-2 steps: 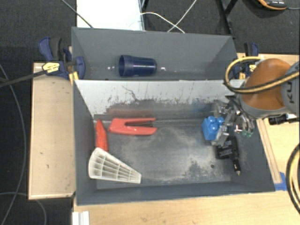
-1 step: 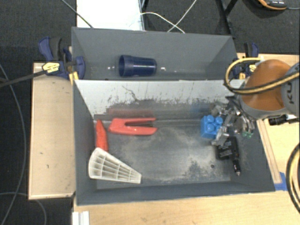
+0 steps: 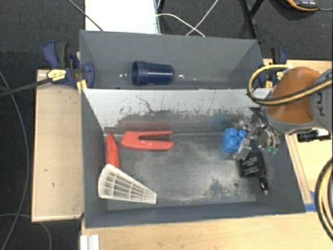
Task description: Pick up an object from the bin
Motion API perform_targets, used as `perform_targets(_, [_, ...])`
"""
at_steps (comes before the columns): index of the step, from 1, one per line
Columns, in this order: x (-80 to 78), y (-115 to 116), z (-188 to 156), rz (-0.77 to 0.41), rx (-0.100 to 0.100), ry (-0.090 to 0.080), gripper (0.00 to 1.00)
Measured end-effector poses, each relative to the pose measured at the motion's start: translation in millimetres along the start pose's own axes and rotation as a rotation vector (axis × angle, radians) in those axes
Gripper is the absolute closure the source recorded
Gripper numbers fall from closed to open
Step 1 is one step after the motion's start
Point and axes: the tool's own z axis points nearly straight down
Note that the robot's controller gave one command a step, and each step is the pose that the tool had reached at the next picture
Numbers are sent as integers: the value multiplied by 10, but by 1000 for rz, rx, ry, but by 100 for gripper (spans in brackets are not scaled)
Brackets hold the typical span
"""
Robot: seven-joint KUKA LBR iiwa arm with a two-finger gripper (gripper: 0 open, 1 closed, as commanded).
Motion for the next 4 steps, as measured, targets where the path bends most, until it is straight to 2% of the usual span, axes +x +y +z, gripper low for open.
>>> perform_targets(1, [2, -1, 0, 0, 0, 0, 100])
perform_targets(2, [152, -90, -14, 46, -3, -2, 100])
perform_targets(4, [189, -104, -16, 51, -6, -4, 100])
